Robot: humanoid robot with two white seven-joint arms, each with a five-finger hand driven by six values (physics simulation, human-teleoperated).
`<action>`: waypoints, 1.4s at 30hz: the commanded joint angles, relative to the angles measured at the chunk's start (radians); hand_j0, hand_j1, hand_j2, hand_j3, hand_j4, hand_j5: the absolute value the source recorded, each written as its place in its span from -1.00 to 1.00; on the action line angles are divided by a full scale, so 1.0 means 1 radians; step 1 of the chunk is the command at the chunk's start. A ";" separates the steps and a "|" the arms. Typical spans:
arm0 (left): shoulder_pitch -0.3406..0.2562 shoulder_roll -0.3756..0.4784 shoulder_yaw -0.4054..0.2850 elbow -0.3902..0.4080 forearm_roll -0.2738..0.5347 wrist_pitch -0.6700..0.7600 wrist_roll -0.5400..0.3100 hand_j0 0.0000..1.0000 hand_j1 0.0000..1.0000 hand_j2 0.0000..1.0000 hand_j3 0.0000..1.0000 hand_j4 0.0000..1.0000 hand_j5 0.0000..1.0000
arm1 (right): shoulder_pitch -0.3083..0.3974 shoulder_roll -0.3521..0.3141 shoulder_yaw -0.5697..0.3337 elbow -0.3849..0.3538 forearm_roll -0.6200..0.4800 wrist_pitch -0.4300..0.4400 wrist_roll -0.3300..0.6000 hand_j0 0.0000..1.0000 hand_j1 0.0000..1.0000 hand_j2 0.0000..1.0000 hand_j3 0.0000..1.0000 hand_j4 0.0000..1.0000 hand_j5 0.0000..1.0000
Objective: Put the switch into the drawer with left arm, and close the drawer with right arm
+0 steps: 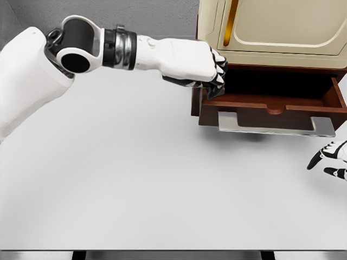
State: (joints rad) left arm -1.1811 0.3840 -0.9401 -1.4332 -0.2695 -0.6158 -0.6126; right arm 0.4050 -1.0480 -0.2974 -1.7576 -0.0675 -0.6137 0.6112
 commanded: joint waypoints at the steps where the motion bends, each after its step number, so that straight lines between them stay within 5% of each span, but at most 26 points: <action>1: -0.003 -0.069 -0.006 0.008 0.003 0.005 0.002 -0.29 -0.29 -0.29 -0.29 -0.29 -0.29 | 0.000 -0.001 -0.005 0.000 -0.012 0.003 0.000 0.10 0.10 0.10 0.10 0.10 0.10; 12: -0.060 -0.289 -0.017 0.353 -0.045 0.005 0.002 -0.28 -0.28 -0.28 -0.28 -0.28 -0.28 | 0.008 -0.001 -0.005 0.000 -0.011 0.003 0.000 0.10 0.10 0.10 0.10 0.10 0.10; 24: -0.058 -0.315 -0.016 0.362 -0.053 0.005 0.002 -0.12 -0.12 -0.12 -0.12 -0.12 -0.12 | 0.026 -0.001 -0.020 0.000 -0.012 0.003 0.000 0.10 0.10 0.10 0.10 0.10 0.10; 34: -0.060 -0.312 -0.003 0.364 -0.043 0.005 0.002 0.82 0.82 0.82 0.82 0.82 0.82 | 0.028 -0.001 -0.032 -0.002 -0.012 0.003 0.000 0.10 0.10 0.10 0.10 0.10 0.10; 42: -0.063 -0.355 -0.009 0.353 -0.050 0.005 0.002 1.00 1.00 1.00 1.00 1.00 1.00 | 0.040 -0.001 -0.062 -0.002 -0.048 0.003 0.000 0.10 0.10 0.10 0.10 0.10 0.10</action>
State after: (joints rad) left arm -1.2456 0.0466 -0.9487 -1.0784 -0.3211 -0.6137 -0.6115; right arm 0.4494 -1.0480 -0.3524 -1.7588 -0.1023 -0.6138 0.6112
